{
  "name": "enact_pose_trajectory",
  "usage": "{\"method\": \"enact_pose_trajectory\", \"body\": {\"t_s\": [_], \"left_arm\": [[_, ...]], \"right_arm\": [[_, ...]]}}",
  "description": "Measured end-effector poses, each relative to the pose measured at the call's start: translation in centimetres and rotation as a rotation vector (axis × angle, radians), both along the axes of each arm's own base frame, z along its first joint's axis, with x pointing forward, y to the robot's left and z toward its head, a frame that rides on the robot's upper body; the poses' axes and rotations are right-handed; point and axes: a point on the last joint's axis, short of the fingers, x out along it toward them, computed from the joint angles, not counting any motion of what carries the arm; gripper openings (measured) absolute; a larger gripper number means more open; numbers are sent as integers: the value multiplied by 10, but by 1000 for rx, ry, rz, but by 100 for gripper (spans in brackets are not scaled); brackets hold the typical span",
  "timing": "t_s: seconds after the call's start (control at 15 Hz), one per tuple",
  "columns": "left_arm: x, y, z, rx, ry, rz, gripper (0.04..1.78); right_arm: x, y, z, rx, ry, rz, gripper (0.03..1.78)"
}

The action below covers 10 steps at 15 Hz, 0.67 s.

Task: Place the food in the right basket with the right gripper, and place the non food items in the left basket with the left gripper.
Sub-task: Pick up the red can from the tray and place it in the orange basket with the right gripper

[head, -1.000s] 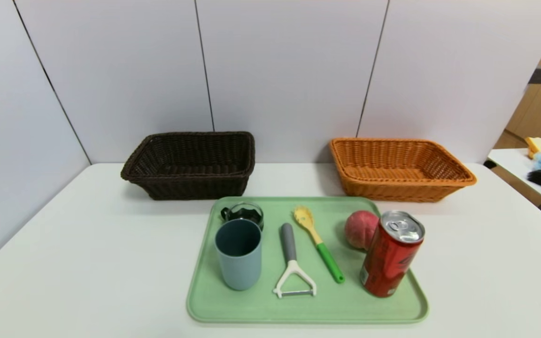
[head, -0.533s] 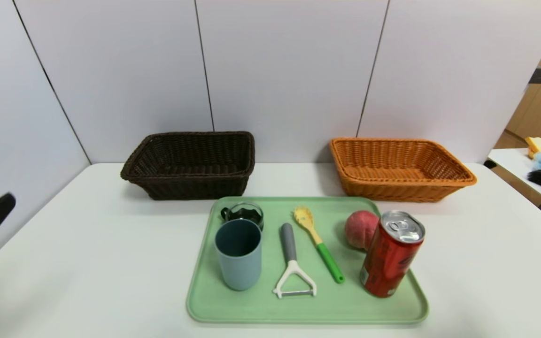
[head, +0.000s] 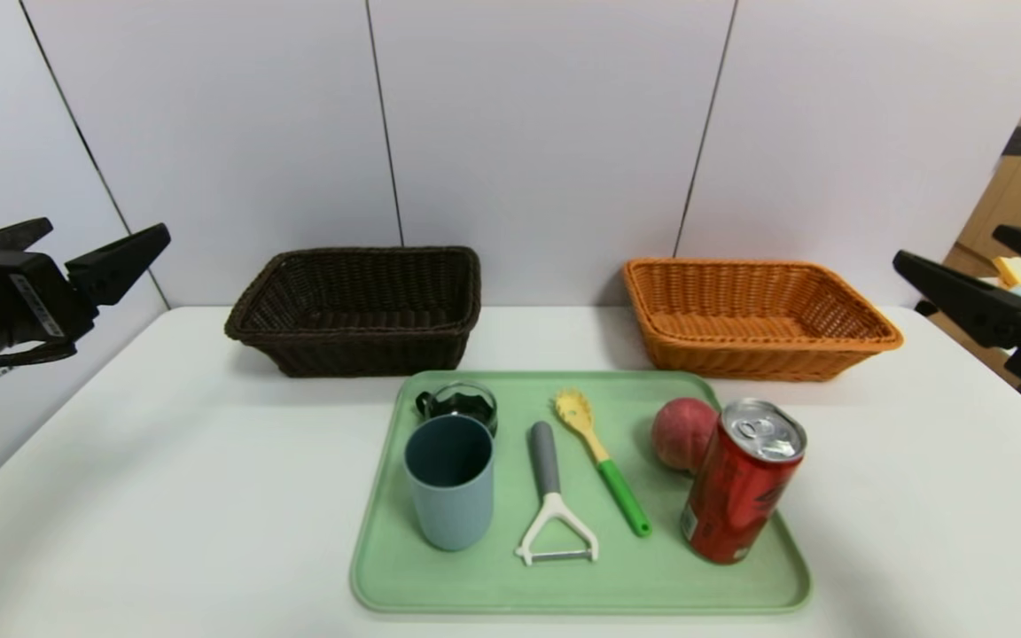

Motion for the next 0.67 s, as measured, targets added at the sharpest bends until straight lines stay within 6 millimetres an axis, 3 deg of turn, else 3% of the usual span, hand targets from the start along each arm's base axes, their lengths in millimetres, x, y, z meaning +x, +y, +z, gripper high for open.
{"method": "enact_pose_trajectory", "body": {"t_s": [0.33, 0.67], "left_arm": [[7, 0, -8, -1, 39, 3, 169], [6, 0, -16, -1, 68, 5, 169]], "right_arm": [[-31, 6, -44, -9, 120, 343, 171], [-51, 5, -63, -11, 155, 381, 171]]}}
